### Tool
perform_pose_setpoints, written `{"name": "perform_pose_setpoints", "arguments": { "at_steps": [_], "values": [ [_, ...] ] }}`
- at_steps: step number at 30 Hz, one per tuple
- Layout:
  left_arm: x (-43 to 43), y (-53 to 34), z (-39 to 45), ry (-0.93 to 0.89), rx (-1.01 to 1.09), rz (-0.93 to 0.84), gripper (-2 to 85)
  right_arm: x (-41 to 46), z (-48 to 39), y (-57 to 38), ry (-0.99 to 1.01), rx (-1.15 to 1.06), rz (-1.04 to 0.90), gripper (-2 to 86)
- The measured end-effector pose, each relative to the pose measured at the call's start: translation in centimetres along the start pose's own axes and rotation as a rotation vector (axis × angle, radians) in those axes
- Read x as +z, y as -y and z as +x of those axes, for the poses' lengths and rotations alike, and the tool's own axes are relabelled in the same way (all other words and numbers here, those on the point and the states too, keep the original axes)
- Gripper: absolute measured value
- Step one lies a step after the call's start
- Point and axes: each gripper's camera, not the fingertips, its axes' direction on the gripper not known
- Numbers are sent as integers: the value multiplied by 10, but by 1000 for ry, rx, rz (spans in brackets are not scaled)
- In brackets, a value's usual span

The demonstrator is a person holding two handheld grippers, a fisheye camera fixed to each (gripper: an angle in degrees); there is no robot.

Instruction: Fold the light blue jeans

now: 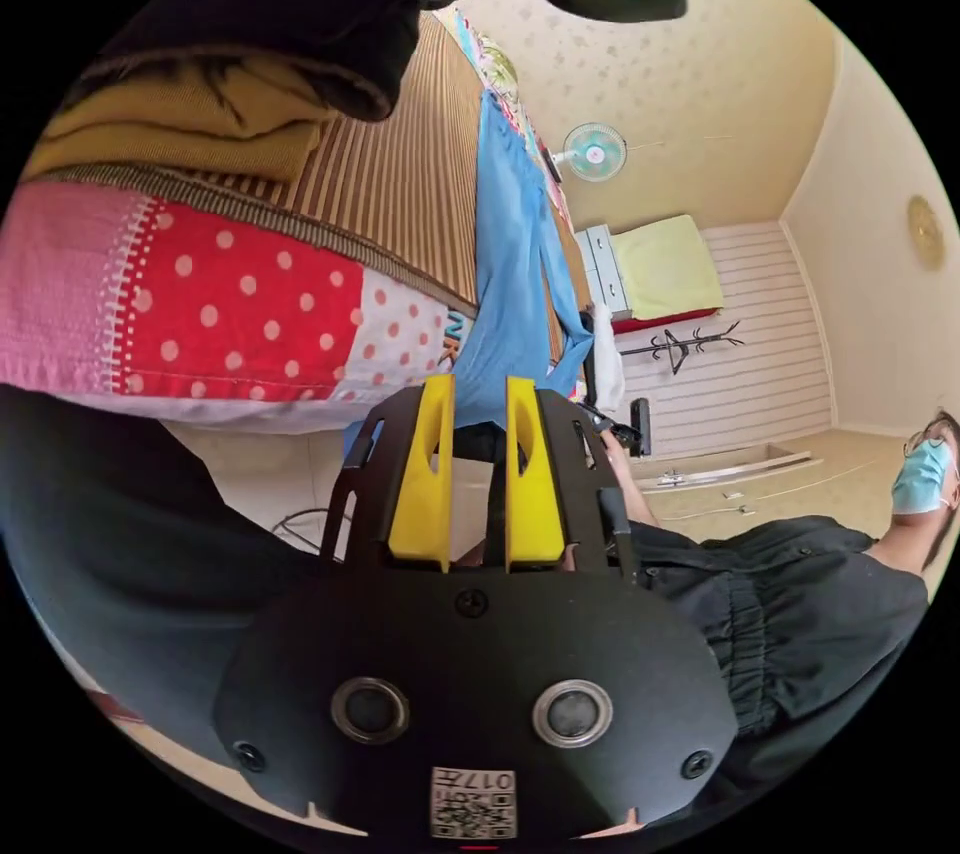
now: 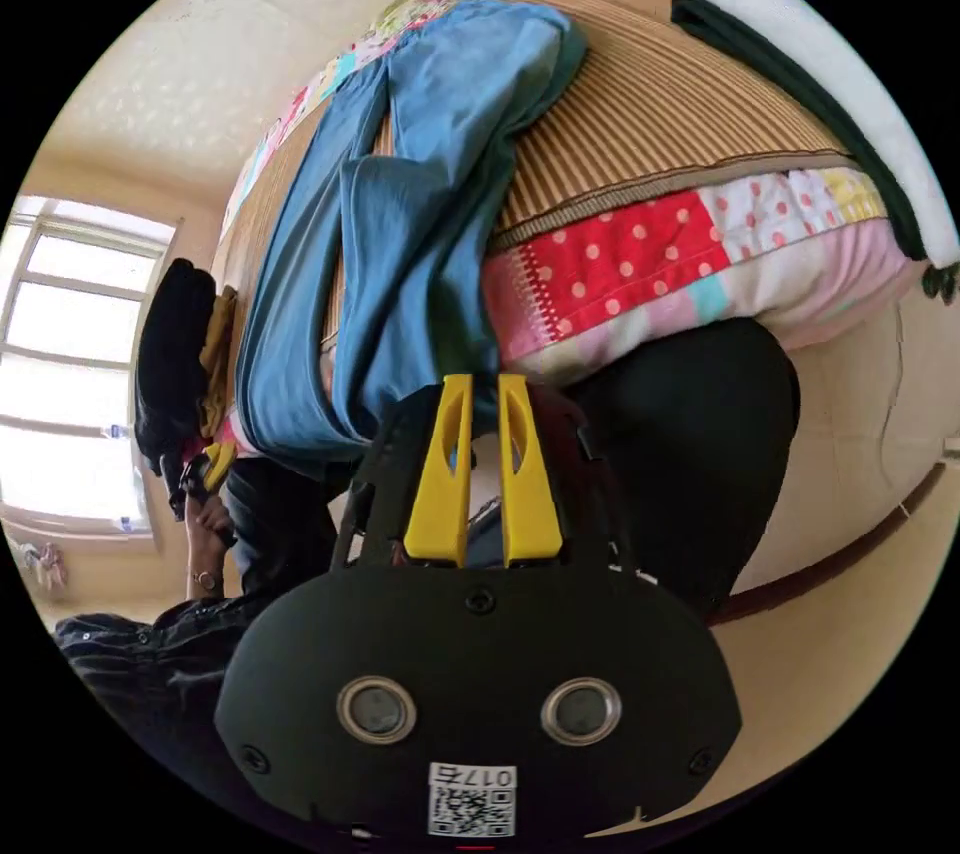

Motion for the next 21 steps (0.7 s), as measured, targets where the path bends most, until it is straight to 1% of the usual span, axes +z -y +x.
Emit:
{"name": "perform_pose_setpoints", "arguments": {
  "at_steps": [2, 4, 6, 9, 11, 13, 14, 15, 16, 17, 19, 21],
  "values": [
    [-10, 2, 9, -20, 14, 0, 83, -10, 5, 0, 62, -42, -14, 23],
    [-23, 4, 19, -40, 34, 8, 83, -34, 11, -6, 222, -138, 2, 16],
    [-37, 7, 31, -87, 62, 16, 83, -81, 28, -22, 520, -252, 69, 12],
    [-41, 8, 38, -141, 84, -10, 83, -130, 65, -46, 765, -275, 121, 10],
    [-37, 6, 40, -154, 93, -36, 83, -144, 96, -60, 787, -214, 127, 9],
    [-28, 3, 37, -159, 93, -60, 83, -148, 137, -76, 676, -40, 142, 8],
    [-21, 0, 35, -158, 90, -75, 83, -147, 159, -88, 557, 72, 154, 8],
    [-13, -2, 33, -149, 84, -92, 83, -145, 173, -99, 449, 146, 156, 7],
    [-9, -4, 33, -144, 81, -100, 83, -144, 178, -103, 403, 174, 151, 7],
    [0, -7, 35, -136, 79, -115, 85, -142, 180, -110, 347, 188, 145, 7],
    [17, -9, 46, -132, 86, -141, 90, -146, 167, -114, 375, 113, 192, 6],
    [49, -8, 77, -165, 131, -200, 100, -156, 138, -111, 499, -55, 268, 6]
  ]
}}
